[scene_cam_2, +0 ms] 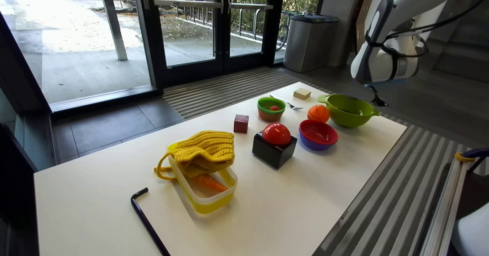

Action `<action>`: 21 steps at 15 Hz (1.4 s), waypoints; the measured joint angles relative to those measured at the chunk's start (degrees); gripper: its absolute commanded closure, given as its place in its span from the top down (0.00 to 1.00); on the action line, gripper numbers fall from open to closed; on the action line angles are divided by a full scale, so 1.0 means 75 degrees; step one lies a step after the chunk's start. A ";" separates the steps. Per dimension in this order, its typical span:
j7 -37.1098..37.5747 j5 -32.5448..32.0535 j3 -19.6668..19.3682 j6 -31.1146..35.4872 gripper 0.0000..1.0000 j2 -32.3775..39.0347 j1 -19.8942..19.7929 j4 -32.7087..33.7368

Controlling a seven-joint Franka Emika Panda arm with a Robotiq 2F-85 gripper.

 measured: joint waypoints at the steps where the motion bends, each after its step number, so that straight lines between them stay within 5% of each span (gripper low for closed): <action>1: -0.0115 -0.0141 0.0038 -0.0003 0.06 -0.0223 -0.0076 -0.0288; 11: -0.0368 -0.0144 0.0076 -0.0017 0.06 -0.0785 -0.0101 -0.1381; 21: 0.0169 0.1806 -0.0588 -0.0018 0.06 -0.0634 0.1272 -0.0390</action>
